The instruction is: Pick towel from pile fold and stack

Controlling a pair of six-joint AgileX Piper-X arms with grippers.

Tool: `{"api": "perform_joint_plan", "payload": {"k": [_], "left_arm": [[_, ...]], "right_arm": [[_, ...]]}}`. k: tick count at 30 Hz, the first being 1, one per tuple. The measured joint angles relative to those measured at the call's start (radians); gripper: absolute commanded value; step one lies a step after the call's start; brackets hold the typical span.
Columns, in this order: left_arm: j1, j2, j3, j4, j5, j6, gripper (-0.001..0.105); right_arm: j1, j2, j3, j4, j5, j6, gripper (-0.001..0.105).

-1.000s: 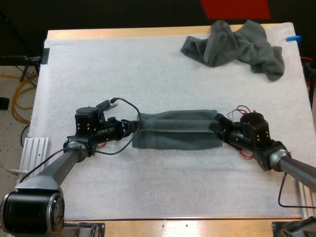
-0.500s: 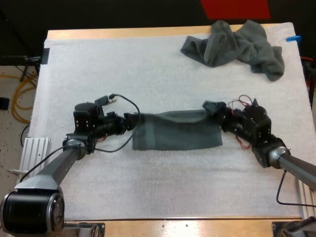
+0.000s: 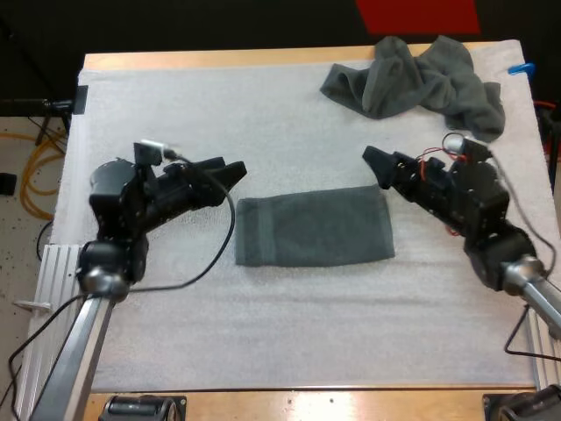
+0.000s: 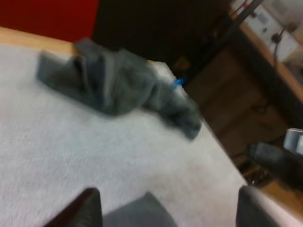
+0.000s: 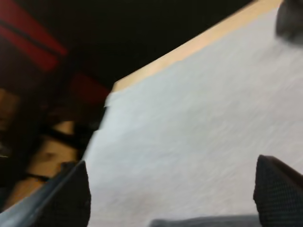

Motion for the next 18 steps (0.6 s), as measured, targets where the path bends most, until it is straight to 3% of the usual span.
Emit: {"api": "perform_joint_plan", "payload": {"k": [4,11,18], "left_arm": [[0.0,-0.142,-0.015,0.183,-0.057,0.077,0.081],[0.0,-0.345,-0.064,0.57,-0.179,0.254,0.082],[0.0,-0.454,-0.062,0.93,-0.282,0.325,0.082]], "right_arm": [[0.0,-0.116,-0.036,0.233,0.047,-0.099,0.07],[0.0,-0.283,-0.08,0.636,0.115,-0.169,0.07],[0.0,-0.356,-0.08,0.978,0.164,-0.181,0.07]]}}
